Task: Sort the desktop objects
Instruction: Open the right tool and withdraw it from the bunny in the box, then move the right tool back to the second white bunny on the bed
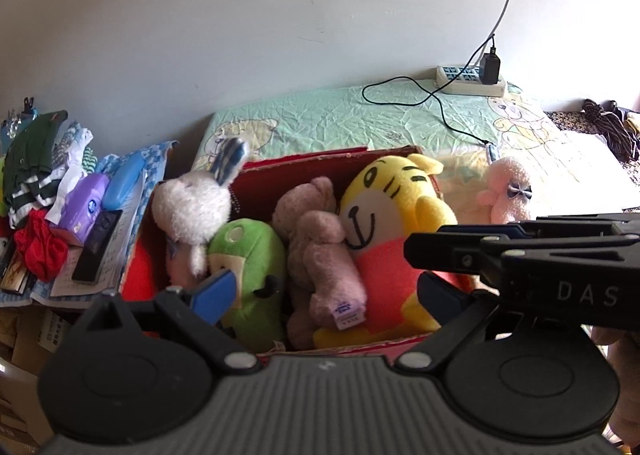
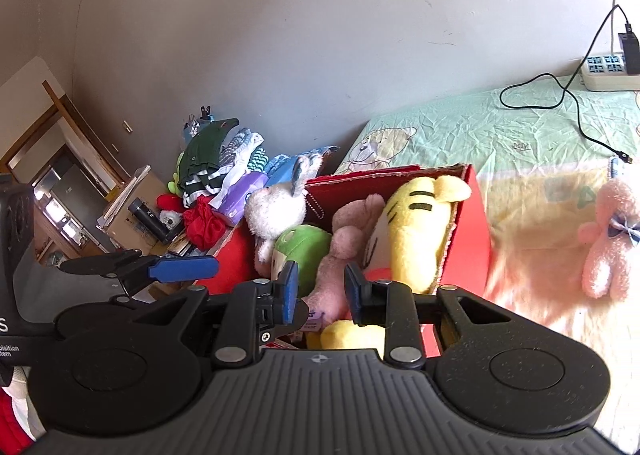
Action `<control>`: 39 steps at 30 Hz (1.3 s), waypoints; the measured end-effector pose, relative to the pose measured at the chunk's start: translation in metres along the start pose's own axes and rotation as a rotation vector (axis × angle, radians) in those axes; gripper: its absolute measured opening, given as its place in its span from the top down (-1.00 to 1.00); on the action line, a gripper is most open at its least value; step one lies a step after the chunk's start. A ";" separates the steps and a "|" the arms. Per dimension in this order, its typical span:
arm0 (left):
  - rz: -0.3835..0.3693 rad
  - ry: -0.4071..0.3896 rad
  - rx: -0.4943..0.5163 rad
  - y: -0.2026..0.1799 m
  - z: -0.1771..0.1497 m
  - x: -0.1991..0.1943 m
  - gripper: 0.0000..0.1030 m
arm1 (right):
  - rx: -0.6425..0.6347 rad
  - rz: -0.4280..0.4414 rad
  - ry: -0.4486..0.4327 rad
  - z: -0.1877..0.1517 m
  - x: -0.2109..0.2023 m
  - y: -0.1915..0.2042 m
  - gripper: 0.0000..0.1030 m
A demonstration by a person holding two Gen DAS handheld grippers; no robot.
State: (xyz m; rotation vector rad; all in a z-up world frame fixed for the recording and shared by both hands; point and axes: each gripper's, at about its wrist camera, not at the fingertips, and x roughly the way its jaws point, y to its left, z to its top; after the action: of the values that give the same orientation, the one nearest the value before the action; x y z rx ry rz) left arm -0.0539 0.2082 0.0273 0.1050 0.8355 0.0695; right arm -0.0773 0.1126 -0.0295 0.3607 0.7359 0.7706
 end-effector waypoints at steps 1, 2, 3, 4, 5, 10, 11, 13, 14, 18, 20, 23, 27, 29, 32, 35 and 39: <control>-0.006 -0.002 0.004 -0.005 0.002 0.000 -0.90 | 0.012 0.002 -0.006 0.000 -0.005 -0.006 0.43; -0.013 -0.004 0.008 -0.010 0.003 -0.001 -0.90 | 0.023 0.002 -0.010 0.000 -0.010 -0.011 0.43; -0.023 -0.006 0.012 -0.016 0.005 -0.001 -0.90 | 0.029 -0.002 -0.013 0.000 -0.013 -0.014 0.43; -0.032 -0.006 0.017 -0.021 0.006 -0.001 -0.90 | 0.036 -0.009 -0.017 0.001 -0.018 -0.019 0.43; -0.039 -0.008 0.023 -0.026 0.007 -0.001 -0.90 | 0.042 -0.013 -0.021 0.001 -0.021 -0.023 0.43; -0.081 -0.009 0.059 -0.055 0.014 0.001 -0.89 | 0.097 -0.044 -0.041 -0.001 -0.042 -0.050 0.43; -0.088 -0.009 0.065 -0.060 0.015 0.001 -0.89 | 0.107 -0.049 -0.044 -0.002 -0.045 -0.055 0.43; -0.110 -0.007 0.081 -0.073 0.018 0.003 -0.87 | 0.135 -0.064 -0.054 -0.003 -0.054 -0.067 0.43; -0.119 -0.005 0.087 -0.078 0.019 0.004 -0.87 | 0.146 -0.073 -0.058 -0.003 -0.058 -0.073 0.43; -0.168 0.001 0.125 -0.104 0.024 0.008 -0.87 | 0.194 -0.108 -0.074 -0.007 -0.073 -0.095 0.43; -0.186 0.001 0.144 -0.116 0.027 0.012 -0.87 | 0.219 -0.123 -0.083 -0.008 -0.080 -0.105 0.43; -0.214 0.009 0.166 -0.132 0.031 0.020 -0.87 | 0.248 -0.153 -0.099 -0.010 -0.089 -0.122 0.43; -0.244 0.020 0.195 -0.157 0.034 0.037 -0.87 | 0.300 -0.191 -0.114 -0.011 -0.097 -0.149 0.43; -0.252 0.030 0.195 -0.167 0.033 0.050 -0.87 | 0.319 -0.214 -0.116 -0.013 -0.099 -0.162 0.43; -0.282 0.060 0.163 -0.177 0.032 0.073 -0.79 | 0.347 -0.229 -0.110 -0.014 -0.097 -0.181 0.43; -0.293 0.070 0.129 -0.183 0.031 0.098 -0.70 | 0.385 -0.222 -0.107 -0.013 -0.091 -0.201 0.43; -0.284 0.083 0.089 -0.187 0.035 0.133 -0.57 | 0.408 -0.218 -0.109 -0.008 -0.080 -0.222 0.43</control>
State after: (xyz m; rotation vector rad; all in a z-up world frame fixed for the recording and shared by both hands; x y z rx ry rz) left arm 0.0649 0.0342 -0.0691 0.0669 0.9290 -0.2316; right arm -0.0110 -0.0958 -0.1185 0.6729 0.8134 0.3882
